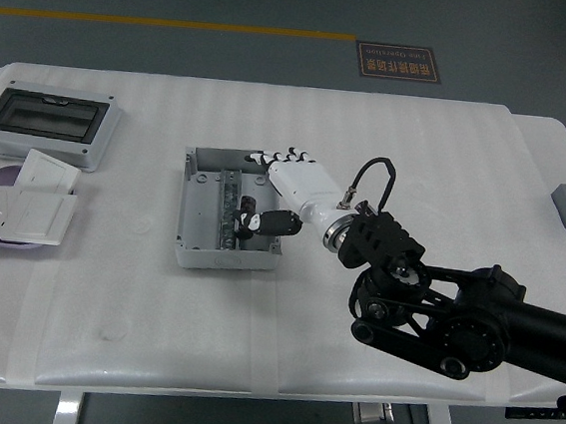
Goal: Pick up the battery,place it into the box
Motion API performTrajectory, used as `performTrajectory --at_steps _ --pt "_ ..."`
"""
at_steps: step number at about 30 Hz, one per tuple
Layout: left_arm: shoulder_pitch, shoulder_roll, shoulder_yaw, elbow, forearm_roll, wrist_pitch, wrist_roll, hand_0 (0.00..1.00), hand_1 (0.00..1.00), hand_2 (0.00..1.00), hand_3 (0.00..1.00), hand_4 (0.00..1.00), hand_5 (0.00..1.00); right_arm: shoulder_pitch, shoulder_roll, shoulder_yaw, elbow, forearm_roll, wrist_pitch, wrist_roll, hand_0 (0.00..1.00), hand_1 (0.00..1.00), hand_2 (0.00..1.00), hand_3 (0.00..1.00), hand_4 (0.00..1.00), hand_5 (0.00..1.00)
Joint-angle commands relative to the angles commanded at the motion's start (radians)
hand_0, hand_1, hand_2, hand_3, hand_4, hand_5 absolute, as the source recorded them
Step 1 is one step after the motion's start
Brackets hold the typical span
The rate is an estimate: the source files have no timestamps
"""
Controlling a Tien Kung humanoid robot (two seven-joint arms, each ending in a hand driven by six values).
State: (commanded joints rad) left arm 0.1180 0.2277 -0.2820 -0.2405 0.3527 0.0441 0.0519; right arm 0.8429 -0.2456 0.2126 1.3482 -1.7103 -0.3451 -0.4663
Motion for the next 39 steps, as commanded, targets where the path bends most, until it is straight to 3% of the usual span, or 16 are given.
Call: performTrajectory --at_steps 5,9,19,20,24,26,31,32,37,38,39 --pt "0.0 0.001 0.002 0.0 -0.001 0.0 0.0 0.668 0.676 0.619 0.639 0.654 0.254 0.0 0.001 -0.008 -0.009 0.01 -0.001 0.002 0.998 0.93 0.949 0.937 0.816 0.603" --pt "-0.001 0.001 0.0 0.0 0.0 0.0 0.0 0.668 0.676 0.619 0.638 0.653 0.253 0.008 -0.03 -0.015 -0.017 0.024 0.001 0.007 0.998 0.93 0.944 0.935 0.836 0.618" --pt "-0.004 0.003 -0.002 0.0 -0.001 0.0 0.0 0.668 0.675 0.619 0.639 0.652 0.249 0.062 -0.227 -0.137 -0.069 0.061 0.072 0.049 0.998 0.911 0.919 0.92 0.798 0.587" --pt "-0.005 0.004 -0.002 0.0 -0.001 0.0 0.0 0.668 0.675 0.619 0.638 0.65 0.249 0.071 -0.247 -0.157 -0.07 0.05 0.085 0.06 0.987 0.87 0.876 0.893 0.802 0.594" --pt "-0.006 0.009 -0.001 0.001 -0.003 0.001 0.0 0.668 0.675 0.619 0.638 0.65 0.249 0.113 -0.315 -0.158 -0.058 -0.02 0.171 0.105 0.987 0.87 0.876 0.893 0.802 0.594" --pt "-0.006 0.011 0.002 0.001 -0.005 0.001 0.0 0.669 0.675 0.619 0.638 0.649 0.247 0.131 -0.339 -0.145 -0.043 -0.057 0.213 0.133 0.942 0.851 0.859 0.875 0.819 0.606" --pt "-0.008 0.014 0.006 0.001 -0.008 0.001 -0.001 0.669 0.675 0.619 0.638 0.649 0.247 0.167 -0.378 -0.098 -0.003 -0.142 0.315 0.217 0.942 0.851 0.859 0.875 0.819 0.606" --pt "-0.009 0.015 0.006 0.001 -0.007 0.001 -0.001 0.668 0.675 0.619 0.637 0.649 0.248 0.17 -0.382 -0.086 0.002 -0.157 0.336 0.236 0.935 0.852 0.865 0.889 0.797 0.52" --pt "-0.011 0.016 0.01 0.0 -0.008 0.001 -0.001 0.668 0.675 0.619 0.637 0.649 0.248 0.171 -0.389 -0.034 0.021 -0.229 0.438 0.295 0.935 0.852 0.865 0.889 0.797 0.52" --pt "-0.011 0.016 0.012 0.0 -0.009 0.001 -0.001 0.668 0.675 0.619 0.637 0.647 0.246 0.17 -0.388 -0.026 0.022 -0.242 0.455 0.302 0.933 0.865 0.895 0.901 0.728 0.339" --pt "-0.012 0.016 0.014 0.001 -0.01 0.001 -0.001 0.668 0.675 0.619 0.637 0.647 0.246 0.168 -0.387 -0.02 0.022 -0.254 0.472 0.307 0.933 0.865 0.895 0.901 0.728 0.339"
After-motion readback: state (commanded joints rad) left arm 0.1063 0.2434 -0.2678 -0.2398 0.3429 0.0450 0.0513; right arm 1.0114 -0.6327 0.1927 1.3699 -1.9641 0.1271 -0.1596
